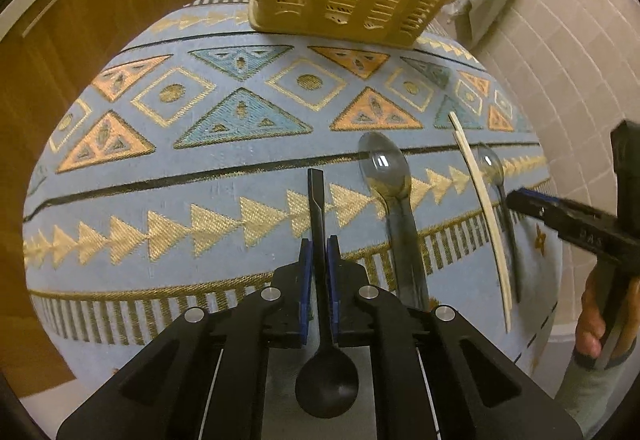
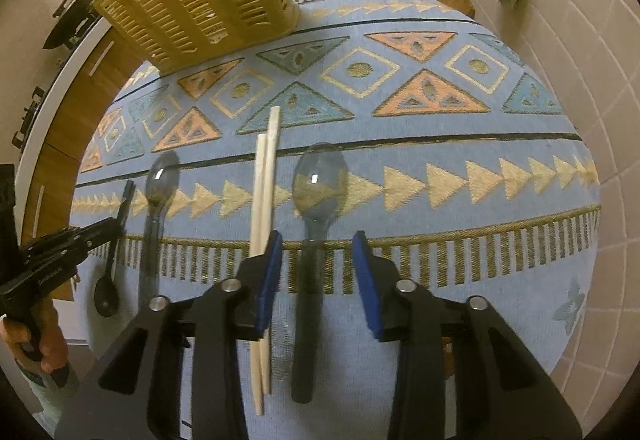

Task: Organize utensils
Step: 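Grasp a clear spoon with the right tool while the left tool holds the black spoon, then lift and carry the black spoon and clear spoon over the yellow holder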

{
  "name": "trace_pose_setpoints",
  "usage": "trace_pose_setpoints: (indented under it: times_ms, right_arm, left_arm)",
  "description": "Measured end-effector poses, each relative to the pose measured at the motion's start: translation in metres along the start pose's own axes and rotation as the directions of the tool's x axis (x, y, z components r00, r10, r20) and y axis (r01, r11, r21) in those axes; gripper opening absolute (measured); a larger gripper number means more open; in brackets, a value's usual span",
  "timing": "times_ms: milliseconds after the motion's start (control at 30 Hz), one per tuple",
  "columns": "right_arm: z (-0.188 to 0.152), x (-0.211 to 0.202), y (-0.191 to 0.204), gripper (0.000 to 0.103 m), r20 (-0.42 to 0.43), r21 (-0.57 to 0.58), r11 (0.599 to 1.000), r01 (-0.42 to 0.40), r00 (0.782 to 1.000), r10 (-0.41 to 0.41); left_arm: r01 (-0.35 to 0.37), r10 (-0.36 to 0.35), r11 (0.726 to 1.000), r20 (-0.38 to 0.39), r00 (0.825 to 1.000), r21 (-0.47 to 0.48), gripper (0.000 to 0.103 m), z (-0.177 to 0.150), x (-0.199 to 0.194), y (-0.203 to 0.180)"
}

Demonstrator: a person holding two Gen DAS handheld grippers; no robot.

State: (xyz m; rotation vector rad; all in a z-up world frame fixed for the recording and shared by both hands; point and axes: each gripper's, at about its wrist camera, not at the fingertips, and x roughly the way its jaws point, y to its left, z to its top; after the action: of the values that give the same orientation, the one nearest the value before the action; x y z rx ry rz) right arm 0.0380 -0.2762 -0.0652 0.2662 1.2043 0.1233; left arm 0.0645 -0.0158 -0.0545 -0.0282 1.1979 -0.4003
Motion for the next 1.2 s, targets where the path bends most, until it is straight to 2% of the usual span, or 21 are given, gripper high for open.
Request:
trace_pose_setpoints:
  times_ms: [67, 200, 300, 433, 567, 667, 767, 833, 867, 967, 1100, 1200]
  right_arm:
    - [-0.001, 0.002, -0.001, 0.025, -0.014, -0.005, 1.000, 0.004, 1.000, -0.004]
    - [-0.006, 0.005, 0.006, 0.025, -0.044, -0.027, 1.000, 0.003, 0.999, -0.004]
    - [-0.004, 0.008, 0.016, 0.025, -0.047, -0.063, 0.997, 0.049, 0.998, -0.052]
    - [0.004, 0.013, 0.029, 0.025, -0.084, -0.120, 0.987, 0.108, 0.989, -0.118]
    - [0.007, 0.017, 0.038, 0.024, -0.112, -0.180, 0.973, 0.146, 0.979, -0.168]
    - [0.007, 0.018, 0.042, 0.012, -0.113, -0.199, 0.969, 0.143, 0.979, -0.168]
    - [0.004, 0.019, 0.052, 0.011, -0.091, -0.259, 0.952, 0.161, 0.977, -0.190]
    - [0.004, 0.019, 0.057, 0.011, -0.086, -0.264, 0.952, 0.157, 0.979, -0.185]
    - [0.005, 0.018, 0.057, 0.010, -0.088, -0.256, 0.957, 0.137, 0.982, -0.164]
    - [0.006, 0.010, 0.058, 0.010, -0.060, -0.245, 0.961, 0.125, 0.988, -0.144]
    - [0.010, -0.006, 0.055, 0.010, -0.013, -0.227, 0.970, 0.090, 0.995, -0.096]
    - [0.015, -0.026, 0.059, 0.010, 0.061, -0.239, 0.970, 0.046, 0.998, -0.032]
  left_arm:
    - [-0.003, 0.003, 1.000, -0.009, 1.000, 0.017, 0.006, 0.000, 0.001, -0.002]
    - [0.000, 0.001, 0.999, -0.030, 1.000, 0.036, 0.006, -0.002, 0.001, -0.004]
    - [0.002, 0.000, 0.999, -0.048, 0.999, 0.051, 0.007, -0.001, 0.002, -0.004]
    - [0.010, -0.002, 0.996, -0.085, 0.996, 0.085, 0.015, 0.000, 0.003, -0.007]
    - [-0.034, 0.053, 0.987, -0.118, 0.992, 0.160, 0.016, -0.002, 0.004, -0.015]
    - [-0.071, 0.096, 0.976, -0.112, 0.989, 0.204, 0.016, -0.006, 0.004, -0.021]
    - [-0.126, 0.158, 0.957, -0.105, 0.982, 0.261, 0.012, -0.010, 0.006, -0.030]
    - [-0.184, 0.218, 0.936, -0.084, 0.972, 0.300, 0.005, -0.013, 0.008, -0.037]
    - [-0.200, 0.233, 0.930, -0.072, 0.970, 0.309, 0.005, -0.014, 0.009, -0.039]
    - [-0.202, 0.223, 0.932, -0.036, 0.974, 0.301, 0.005, -0.015, 0.007, -0.040]
    - [-0.140, 0.126, 0.966, 0.076, 0.989, 0.217, 0.005, -0.008, -0.015, -0.033]
    - [-0.079, 0.053, 0.987, 0.179, 0.982, 0.141, 0.005, -0.001, -0.038, -0.027]
